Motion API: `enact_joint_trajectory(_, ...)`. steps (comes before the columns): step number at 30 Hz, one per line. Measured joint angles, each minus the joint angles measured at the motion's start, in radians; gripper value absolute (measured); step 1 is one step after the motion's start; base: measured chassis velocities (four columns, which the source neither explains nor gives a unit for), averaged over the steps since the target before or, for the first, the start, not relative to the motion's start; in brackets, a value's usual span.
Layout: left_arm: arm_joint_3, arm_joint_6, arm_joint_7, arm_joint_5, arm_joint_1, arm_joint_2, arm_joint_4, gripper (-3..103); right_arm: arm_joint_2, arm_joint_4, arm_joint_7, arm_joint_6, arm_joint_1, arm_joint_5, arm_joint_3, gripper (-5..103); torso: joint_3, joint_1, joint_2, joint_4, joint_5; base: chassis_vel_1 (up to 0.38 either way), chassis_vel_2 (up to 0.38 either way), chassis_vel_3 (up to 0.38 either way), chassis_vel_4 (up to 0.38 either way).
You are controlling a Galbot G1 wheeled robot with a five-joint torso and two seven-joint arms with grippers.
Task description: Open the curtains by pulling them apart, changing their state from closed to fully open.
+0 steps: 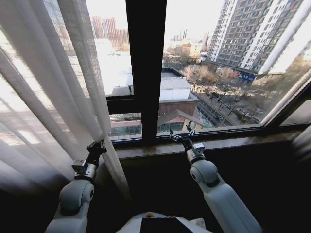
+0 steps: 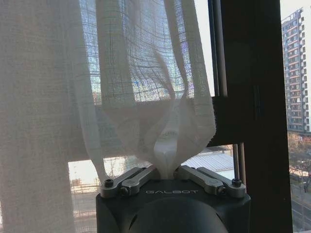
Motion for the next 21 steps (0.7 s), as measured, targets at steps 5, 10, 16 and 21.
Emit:
enact_joint_trajectory(5,0.000,-0.001,0.000,0.000,0.002,-0.003,-0.001,0,0.002,0.004,0.000,0.000,-0.006,-0.003,-0.001,100,0.000,0.000,0.000,0.0001,-0.0004,0.217,0.197,-0.228,-0.219)
enact_joint_trajectory(10,0.000,-0.003,-0.001,0.001,0.004,-0.005,-0.002,0,0.004,0.009,0.000,0.001,-0.010,-0.004,-0.002,100,0.000,0.000,0.000,0.0001,-0.0003,0.287,0.284,-0.280,-0.290)
enact_joint_trajectory(16,-0.001,-0.005,-0.001,0.002,0.005,-0.007,-0.007,0,0.001,0.017,0.000,0.001,-0.013,-0.005,-0.002,100,0.000,0.000,0.000,-0.0001,-0.0002,0.335,0.331,-0.333,-0.342)
enact_joint_trajectory(21,-0.001,-0.009,-0.002,0.003,0.009,-0.010,-0.010,0,0.000,0.023,0.000,0.001,-0.019,-0.005,-0.002,100,0.000,0.000,0.000,0.0001,-0.0002,0.354,0.366,-0.337,-0.355)
